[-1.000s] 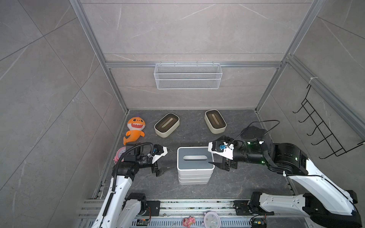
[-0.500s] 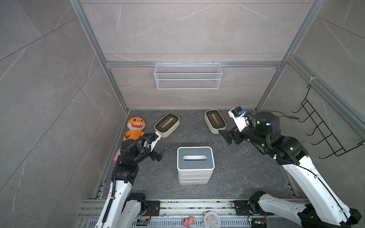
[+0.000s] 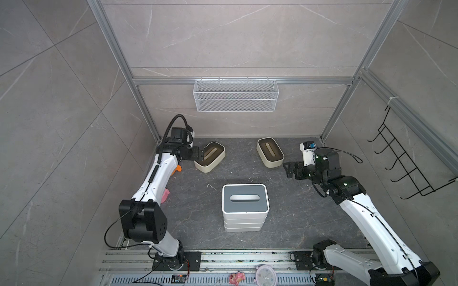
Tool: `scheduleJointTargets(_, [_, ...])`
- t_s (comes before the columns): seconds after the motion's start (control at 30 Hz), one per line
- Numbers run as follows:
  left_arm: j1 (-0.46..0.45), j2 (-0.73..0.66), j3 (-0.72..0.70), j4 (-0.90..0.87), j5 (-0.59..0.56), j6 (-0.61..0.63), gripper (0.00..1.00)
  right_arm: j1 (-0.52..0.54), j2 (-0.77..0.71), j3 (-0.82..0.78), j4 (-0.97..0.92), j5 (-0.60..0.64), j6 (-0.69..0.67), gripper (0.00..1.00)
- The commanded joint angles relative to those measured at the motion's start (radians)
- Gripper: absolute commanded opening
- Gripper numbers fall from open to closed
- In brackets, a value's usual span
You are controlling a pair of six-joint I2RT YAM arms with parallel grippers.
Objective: Stack the tissue boxes
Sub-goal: Pick up the tissue box from the center of the board.
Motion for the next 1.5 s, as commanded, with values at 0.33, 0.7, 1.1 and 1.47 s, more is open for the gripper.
scheduleJointTargets(0.33, [-0.107,0.475,0.417,-0.134,-0.085,0.197,0.83,0.0,-0.11,-0.075,0.056,-0.31,0.019,1.0])
scheduleJointTargets(0.7, [-0.104,0.601,0.525,-0.137,-0.045,0.269,0.75,-0.001,-0.073,0.021,0.097,-0.578,0.077,0.99])
scheduleJointTargets(1.1, [-0.099,0.737,0.654,-0.151,0.047,0.316,0.69,-0.001,0.016,0.042,0.118,-0.463,0.104,0.99])
scheduleJointTargets(1.47, [-0.094,0.762,0.672,-0.158,0.05,0.321,0.63,0.0,0.049,0.062,0.103,-0.471,0.082,0.99])
